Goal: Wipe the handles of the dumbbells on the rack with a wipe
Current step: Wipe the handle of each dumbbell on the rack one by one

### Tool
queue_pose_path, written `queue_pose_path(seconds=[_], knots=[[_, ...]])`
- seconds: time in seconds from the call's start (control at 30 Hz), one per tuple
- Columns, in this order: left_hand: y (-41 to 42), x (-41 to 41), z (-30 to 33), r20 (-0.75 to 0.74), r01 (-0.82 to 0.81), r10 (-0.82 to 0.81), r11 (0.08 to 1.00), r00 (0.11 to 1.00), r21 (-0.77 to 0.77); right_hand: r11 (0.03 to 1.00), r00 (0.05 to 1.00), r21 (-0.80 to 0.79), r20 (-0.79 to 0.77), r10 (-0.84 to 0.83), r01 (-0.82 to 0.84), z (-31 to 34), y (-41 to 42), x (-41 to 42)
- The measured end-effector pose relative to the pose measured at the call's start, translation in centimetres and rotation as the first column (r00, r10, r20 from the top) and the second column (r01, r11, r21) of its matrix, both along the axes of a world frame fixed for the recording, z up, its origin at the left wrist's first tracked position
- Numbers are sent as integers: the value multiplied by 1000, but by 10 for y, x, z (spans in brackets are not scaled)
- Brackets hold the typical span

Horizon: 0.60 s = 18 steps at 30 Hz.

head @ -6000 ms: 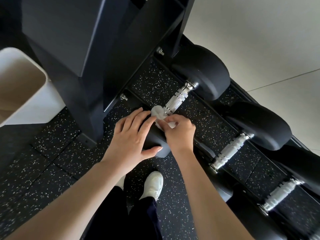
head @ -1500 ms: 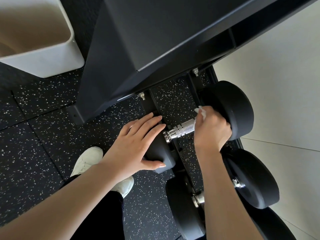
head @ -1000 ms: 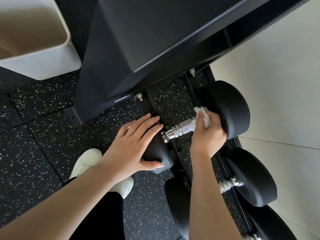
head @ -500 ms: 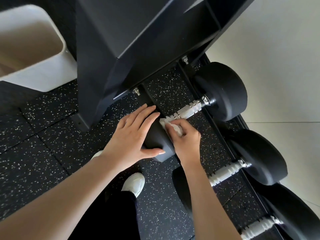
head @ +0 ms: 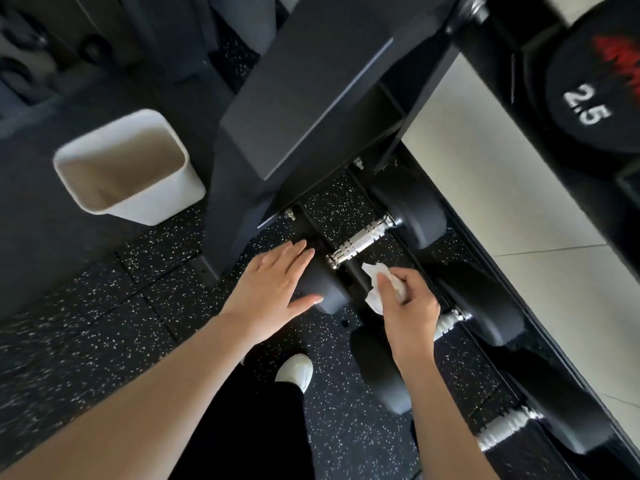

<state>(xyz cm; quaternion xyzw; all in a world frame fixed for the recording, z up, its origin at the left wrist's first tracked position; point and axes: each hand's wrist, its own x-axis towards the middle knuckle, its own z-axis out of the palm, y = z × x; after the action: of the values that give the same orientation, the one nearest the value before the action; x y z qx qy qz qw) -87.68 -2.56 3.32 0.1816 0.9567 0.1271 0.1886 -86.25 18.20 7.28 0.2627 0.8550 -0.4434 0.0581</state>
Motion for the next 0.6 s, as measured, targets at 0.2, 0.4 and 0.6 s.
queue_pose_path(seconds=[0.2,0.4,0.6], knots=[[-50,18,59,27,-110,112,992,993,-53,998,998,-63,57,21,-18,63,-30,25],[-127,34,99,71,-262,272,957,960,-121,989,986,-73,91,137,-130,105,-84,31],[-218,23,118,84,-347,368,919,926,-189,972,965,-50,118,234,-229,124,-172,-5]])
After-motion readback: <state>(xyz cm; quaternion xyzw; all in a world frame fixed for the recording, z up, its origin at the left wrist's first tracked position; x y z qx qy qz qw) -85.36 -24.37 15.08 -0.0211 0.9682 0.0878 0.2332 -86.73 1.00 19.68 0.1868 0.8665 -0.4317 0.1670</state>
